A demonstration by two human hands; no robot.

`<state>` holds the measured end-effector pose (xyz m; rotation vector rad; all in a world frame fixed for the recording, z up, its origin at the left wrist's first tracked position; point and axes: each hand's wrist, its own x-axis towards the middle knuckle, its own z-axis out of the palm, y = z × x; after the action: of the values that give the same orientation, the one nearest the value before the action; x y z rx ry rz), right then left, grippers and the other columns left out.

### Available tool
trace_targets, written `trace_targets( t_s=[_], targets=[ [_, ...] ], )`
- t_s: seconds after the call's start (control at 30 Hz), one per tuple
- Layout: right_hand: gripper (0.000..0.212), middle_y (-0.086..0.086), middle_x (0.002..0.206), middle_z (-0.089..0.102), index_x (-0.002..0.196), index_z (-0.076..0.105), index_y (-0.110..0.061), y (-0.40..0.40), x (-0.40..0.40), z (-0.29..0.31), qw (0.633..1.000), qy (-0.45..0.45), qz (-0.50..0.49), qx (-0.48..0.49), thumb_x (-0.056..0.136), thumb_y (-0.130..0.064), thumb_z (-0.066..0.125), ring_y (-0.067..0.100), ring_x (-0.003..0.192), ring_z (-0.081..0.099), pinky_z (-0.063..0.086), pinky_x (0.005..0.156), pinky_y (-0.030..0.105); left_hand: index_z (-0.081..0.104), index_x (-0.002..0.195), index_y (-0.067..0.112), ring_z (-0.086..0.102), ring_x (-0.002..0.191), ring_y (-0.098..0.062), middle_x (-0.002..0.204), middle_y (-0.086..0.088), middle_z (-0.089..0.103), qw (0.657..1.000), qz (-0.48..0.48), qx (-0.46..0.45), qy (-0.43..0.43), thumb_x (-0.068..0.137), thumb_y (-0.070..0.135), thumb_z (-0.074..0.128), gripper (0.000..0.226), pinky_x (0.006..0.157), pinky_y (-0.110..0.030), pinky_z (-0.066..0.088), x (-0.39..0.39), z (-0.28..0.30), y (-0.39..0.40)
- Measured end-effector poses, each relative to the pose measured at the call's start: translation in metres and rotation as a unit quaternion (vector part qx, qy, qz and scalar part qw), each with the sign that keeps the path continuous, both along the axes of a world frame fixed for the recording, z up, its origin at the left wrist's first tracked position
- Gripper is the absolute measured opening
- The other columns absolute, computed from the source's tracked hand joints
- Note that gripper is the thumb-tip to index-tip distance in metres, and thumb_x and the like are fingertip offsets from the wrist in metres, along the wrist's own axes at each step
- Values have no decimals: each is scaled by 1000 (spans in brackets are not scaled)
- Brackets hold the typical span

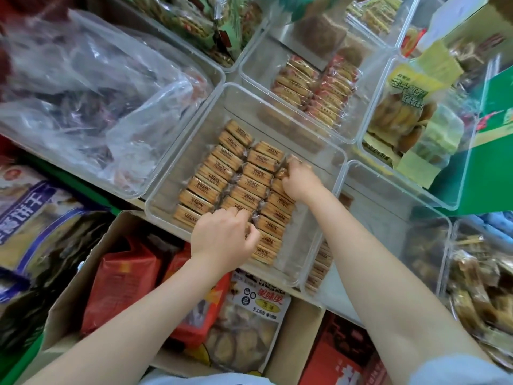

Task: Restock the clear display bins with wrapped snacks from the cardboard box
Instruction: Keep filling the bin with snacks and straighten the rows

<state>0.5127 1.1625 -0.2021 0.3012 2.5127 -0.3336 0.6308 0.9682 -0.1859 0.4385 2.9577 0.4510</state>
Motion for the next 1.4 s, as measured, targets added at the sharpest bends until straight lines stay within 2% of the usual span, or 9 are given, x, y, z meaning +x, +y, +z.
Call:
trace_targets(
  t_s=[0.1, 0.23, 0.37, 0.43, 0.7, 0.93, 1.1, 1.23, 1.4],
  targets=[
    [42, 9, 125, 60, 139, 47, -13, -8, 23, 26, 998, -14, 64, 2, 99, -25, 48, 26, 105, 60, 52, 82, 36, 65, 89, 20, 48, 62, -15, 72, 8, 53, 999, 1, -22, -38, 94, 43, 39, 35, 50, -29, 25, 0, 6, 0],
    [17, 1, 97, 60, 103, 61, -16, 5, 82, 80, 991, 117, 27, -60, 99, -22, 46, 19, 85, 57, 49, 70, 33, 64, 113, 23, 59, 81, -15, 94, 7, 63, 997, -13, -5, -73, 96, 49, 37, 41, 55, -29, 37, 1, 13, -3],
    [16, -12, 82, 62, 96, 68, -18, 40, 175, 142, 971, 182, -10, -155, 100, -20, 53, 1, 74, 55, 41, 64, 15, 61, 128, 21, 57, 114, -19, 126, 1, 61, 987, -22, 94, -130, 95, 44, 51, 41, 82, -35, 49, 17, 32, 0],
    [15, -16, 76, 61, 91, 69, -20, 64, 228, 166, 965, 217, -16, -144, 98, -19, 56, -2, 72, 54, 37, 63, 14, 60, 133, 15, 54, 123, -23, 133, -3, 59, 982, -74, 130, -112, 95, 39, 56, 44, 93, -36, 45, 46, 52, 21],
    [7, -4, 80, 62, 95, 69, -14, 172, 440, 249, 908, 392, -149, 14, 91, -14, 64, 8, 70, 52, 42, 66, 19, 59, 130, 32, 55, 115, -7, 130, 13, 52, 888, -381, 175, -190, 81, 65, 32, 65, 91, -27, 48, 240, 105, 135],
    [8, -10, 79, 54, 87, 58, -27, 256, 597, 230, 958, 195, -200, 65, 93, -27, 63, 13, 75, 54, 49, 68, 34, 47, 142, 34, 34, 140, -13, 155, 11, 34, 838, -456, 254, -157, 88, 52, 44, 57, 106, -31, 37, 375, 133, 223],
    [5, -5, 100, 60, 98, 55, -28, 297, 658, 185, 986, 38, -142, 76, 98, -33, 56, 19, 90, 60, 44, 64, 29, 52, 142, 26, 19, 153, -16, 158, 3, 39, 869, -437, 224, -66, 94, 51, 46, 55, 124, -37, 6, 430, 135, 269],
    [21, 1, 120, 64, 115, 60, -23, 310, 664, 148, 994, -17, -84, 65, 96, -31, 59, 23, 108, 61, 52, 80, 33, 47, 146, 28, 12, 154, -15, 159, 4, 36, 894, -415, 163, -35, 95, 53, 42, 57, 124, -33, -12, 445, 131, 277],
    [39, 2, 123, 64, 130, 60, -26, 295, 658, 90, 992, -122, 7, 7, 92, -32, 67, 22, 98, 62, 46, 73, 28, 50, 145, 29, 18, 152, -13, 156, 7, 41, 902, -397, 167, -35, 95, 49, 38, 56, 126, -39, 2, 446, 132, 272]
  ],
)
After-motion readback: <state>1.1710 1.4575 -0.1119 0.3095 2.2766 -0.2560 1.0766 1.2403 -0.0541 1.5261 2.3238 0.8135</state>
